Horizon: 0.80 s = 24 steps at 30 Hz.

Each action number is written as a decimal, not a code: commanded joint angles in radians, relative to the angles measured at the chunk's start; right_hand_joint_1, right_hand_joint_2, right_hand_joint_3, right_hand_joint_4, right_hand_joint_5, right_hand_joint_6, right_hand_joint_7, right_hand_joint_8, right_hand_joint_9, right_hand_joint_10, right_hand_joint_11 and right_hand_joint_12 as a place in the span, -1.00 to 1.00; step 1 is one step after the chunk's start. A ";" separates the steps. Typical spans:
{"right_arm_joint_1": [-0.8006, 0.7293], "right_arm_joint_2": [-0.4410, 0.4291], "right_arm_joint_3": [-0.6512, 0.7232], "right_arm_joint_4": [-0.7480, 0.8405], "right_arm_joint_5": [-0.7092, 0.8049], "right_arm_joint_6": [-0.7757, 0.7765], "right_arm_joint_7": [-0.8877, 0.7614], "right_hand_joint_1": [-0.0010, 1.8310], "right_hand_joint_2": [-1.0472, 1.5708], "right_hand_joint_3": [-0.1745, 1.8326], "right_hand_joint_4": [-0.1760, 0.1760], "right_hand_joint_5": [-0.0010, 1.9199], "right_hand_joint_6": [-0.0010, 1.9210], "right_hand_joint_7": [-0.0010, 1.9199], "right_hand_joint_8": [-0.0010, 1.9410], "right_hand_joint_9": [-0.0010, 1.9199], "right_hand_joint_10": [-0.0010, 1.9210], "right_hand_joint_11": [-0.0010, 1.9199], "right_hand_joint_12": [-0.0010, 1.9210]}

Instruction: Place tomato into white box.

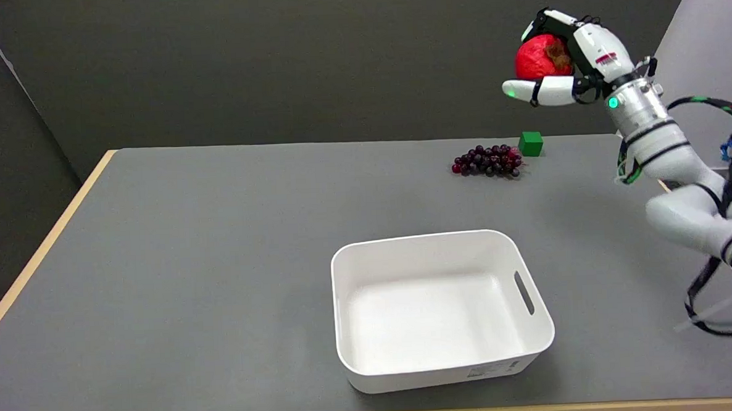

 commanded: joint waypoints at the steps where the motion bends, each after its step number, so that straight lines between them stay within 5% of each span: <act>1: -0.563 0.024 0.190 0.511 0.037 0.159 0.287 0.48 0.37 0.18 1.00 -0.41 0.66 -0.13 0.68 -0.05 0.85 0.07 1.00; 10: -0.624 -0.061 0.056 0.626 0.094 0.208 0.180 0.48 0.36 0.15 1.00 -0.38 0.60 -0.11 0.63 -0.05 0.78 0.05 1.00; 18: -0.563 -0.095 -0.226 0.583 0.029 0.432 0.191 0.58 0.32 0.21 1.00 -0.35 0.53 -0.09 0.57 -0.06 0.78 0.07 1.00; 24: -0.581 -0.125 -0.300 0.554 -0.056 0.539 0.191 0.67 0.29 0.23 0.99 -0.35 0.49 -0.09 0.53 -0.08 0.79 0.07 1.00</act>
